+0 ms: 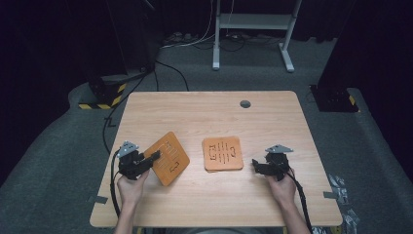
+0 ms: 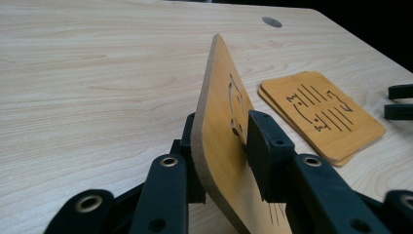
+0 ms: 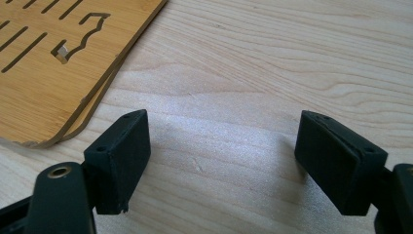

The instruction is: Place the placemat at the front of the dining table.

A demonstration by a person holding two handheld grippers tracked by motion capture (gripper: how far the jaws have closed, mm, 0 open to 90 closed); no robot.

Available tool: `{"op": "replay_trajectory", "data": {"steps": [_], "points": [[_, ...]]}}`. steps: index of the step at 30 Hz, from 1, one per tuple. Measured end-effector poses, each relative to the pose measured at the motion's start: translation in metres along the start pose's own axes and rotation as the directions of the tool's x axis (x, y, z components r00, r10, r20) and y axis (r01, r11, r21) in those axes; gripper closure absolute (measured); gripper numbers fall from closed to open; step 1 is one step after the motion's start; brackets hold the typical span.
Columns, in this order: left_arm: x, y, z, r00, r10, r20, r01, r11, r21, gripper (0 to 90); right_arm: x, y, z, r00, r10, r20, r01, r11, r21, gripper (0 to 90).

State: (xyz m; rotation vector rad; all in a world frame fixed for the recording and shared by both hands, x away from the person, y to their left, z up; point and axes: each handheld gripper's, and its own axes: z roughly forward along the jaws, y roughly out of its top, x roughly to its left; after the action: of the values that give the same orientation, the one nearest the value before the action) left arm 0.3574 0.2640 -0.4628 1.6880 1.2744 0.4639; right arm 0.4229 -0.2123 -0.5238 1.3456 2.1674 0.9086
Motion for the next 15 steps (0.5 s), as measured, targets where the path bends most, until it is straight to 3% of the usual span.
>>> {"op": "replay_trajectory", "data": {"steps": [10, 15], "points": [[0.005, -0.009, -0.003, 0.9999, -0.002, -0.013, 0.002, 0.9998, 0.018, 64.2, 0.000, 0.000, 0.000, 1.0000, 0.000, 0.000, 0.000, 1.000, 0.000, 20.6], [0.001, -0.013, -0.004, 0.9991, 0.020, -0.037, -0.019, 0.9996, 0.022, 63.0, 0.000, 0.000, 0.000, 1.0000, 0.000, 0.000, 0.000, 1.000, 0.000, 20.6]]}}
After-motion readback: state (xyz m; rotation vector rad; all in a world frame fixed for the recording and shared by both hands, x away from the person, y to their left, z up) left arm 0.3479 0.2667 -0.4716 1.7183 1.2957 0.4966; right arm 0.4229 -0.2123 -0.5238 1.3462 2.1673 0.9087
